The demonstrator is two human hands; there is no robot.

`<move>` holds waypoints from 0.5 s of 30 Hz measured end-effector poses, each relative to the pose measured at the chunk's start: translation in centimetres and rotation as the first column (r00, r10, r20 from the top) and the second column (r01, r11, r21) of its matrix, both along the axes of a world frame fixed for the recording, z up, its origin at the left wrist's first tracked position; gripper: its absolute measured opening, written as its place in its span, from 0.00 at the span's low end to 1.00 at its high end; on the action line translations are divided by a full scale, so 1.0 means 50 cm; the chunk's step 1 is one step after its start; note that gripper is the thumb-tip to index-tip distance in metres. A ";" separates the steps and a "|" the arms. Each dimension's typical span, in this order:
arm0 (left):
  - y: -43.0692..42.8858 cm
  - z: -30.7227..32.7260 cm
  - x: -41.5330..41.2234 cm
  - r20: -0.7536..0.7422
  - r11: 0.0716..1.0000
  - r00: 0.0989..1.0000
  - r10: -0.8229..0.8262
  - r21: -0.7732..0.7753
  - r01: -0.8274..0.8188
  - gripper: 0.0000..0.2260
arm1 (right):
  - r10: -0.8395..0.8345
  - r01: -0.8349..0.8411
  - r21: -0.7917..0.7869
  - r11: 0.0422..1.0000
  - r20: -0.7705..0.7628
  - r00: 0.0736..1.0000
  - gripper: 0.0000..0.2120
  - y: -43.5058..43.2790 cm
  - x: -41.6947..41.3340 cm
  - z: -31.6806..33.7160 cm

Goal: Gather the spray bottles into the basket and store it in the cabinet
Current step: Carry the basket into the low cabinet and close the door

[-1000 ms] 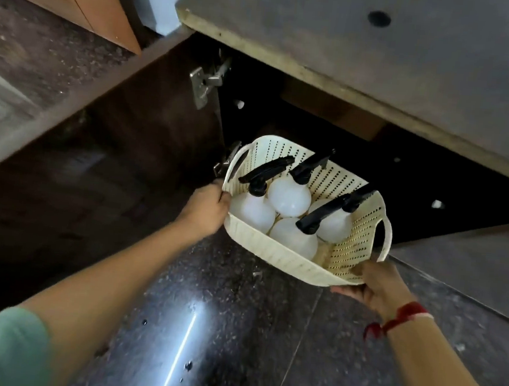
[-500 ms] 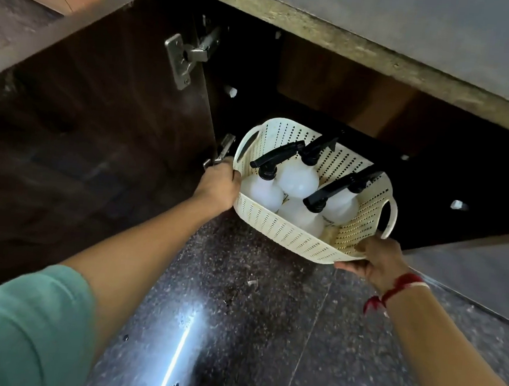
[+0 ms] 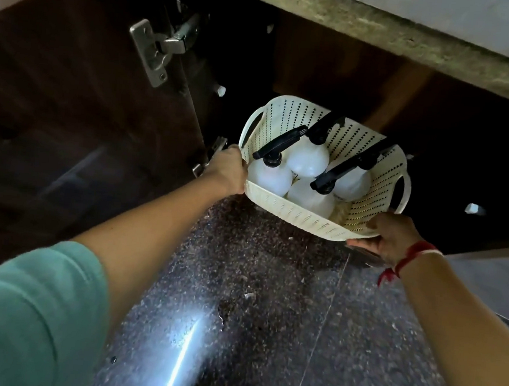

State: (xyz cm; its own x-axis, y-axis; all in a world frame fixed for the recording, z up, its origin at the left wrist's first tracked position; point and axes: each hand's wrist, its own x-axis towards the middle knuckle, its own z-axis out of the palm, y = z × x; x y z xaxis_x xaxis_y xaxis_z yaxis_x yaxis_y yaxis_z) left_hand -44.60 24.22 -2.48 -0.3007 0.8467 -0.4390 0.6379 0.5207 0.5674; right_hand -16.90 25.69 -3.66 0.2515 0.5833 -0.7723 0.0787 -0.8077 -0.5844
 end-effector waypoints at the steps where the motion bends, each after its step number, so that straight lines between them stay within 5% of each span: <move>1: 0.009 -0.002 0.001 -0.007 1.000 1.000 0.004 -0.001 -0.004 0.12 | 0.003 -0.003 0.009 1.000 0.000 1.000 0.12 0.007 0.000 0.000; 15: 0.128 -0.014 0.021 -0.006 0.995 0.995 0.101 0.021 -0.101 0.16 | 0.180 -0.180 0.031 0.983 0.002 0.984 0.10 0.119 -0.003 0.005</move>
State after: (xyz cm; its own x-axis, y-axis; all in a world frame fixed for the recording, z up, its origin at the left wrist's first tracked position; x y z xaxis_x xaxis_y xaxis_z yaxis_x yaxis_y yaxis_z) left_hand -43.57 30.60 -3.18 -0.3877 0.8208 -0.4195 0.5865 0.5708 0.5746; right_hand -17.04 31.66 -3.39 0.1401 0.6428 -0.7531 0.2205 -0.7617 -0.6092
